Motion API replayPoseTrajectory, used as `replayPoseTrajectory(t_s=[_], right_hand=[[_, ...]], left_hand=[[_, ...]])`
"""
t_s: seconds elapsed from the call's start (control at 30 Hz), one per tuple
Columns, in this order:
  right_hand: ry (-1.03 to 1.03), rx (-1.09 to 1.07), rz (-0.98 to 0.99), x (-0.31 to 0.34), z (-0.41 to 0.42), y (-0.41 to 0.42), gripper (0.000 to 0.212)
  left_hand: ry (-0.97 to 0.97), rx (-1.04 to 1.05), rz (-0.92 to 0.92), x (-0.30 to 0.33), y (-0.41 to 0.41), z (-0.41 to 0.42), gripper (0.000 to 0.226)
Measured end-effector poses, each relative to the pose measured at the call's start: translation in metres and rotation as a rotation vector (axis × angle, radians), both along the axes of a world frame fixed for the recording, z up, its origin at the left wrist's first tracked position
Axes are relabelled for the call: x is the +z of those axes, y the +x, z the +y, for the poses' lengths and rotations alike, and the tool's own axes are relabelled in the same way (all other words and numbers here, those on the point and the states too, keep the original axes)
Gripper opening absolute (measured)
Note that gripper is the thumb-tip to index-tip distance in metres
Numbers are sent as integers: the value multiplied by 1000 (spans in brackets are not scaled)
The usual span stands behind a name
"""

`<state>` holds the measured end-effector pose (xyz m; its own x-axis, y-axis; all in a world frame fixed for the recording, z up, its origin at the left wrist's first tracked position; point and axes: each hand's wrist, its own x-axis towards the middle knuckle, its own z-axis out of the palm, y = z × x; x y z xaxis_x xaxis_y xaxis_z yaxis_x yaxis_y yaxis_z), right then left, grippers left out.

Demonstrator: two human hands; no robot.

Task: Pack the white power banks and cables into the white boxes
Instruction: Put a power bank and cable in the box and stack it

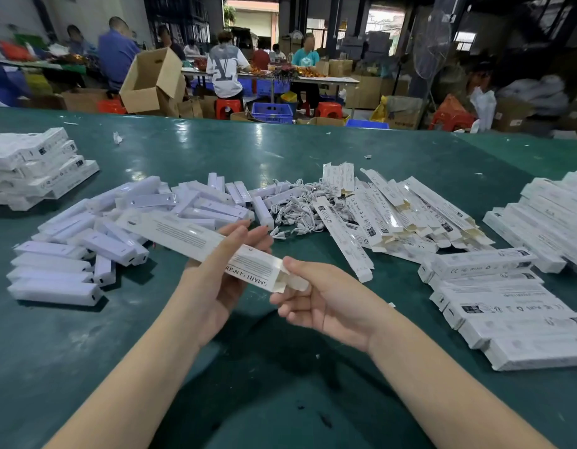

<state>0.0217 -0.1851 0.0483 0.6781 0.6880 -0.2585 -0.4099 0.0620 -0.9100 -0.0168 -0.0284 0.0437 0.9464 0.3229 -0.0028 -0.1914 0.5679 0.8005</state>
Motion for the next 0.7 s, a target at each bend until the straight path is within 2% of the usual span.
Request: replayPoseTrajectory(t_s=[0.07,0.13,0.17,0.23,0.43,0.7], right_hand=[[-47,-8,-120,-1,1,-1,22],[-189,-84,-484,-6,0,-1,13],[-260,-103,-686,-7,-2,-2,17],[-281,-80,-905,-9,-2,-6,23],[-254,-159,-1069,-13,2,-8,12],[-220,-242,-1079,-15,2,-4,10]], left_hand=[[-52,36,23,-1,1,2,36],[-90,76,31,0,3,2,34],[-103,96,38,0,4,2,35],[-120,122,55,0,6,2,39],[-113,137,105,-2,6,2,51],[-167,132,191,0,6,0,59]])
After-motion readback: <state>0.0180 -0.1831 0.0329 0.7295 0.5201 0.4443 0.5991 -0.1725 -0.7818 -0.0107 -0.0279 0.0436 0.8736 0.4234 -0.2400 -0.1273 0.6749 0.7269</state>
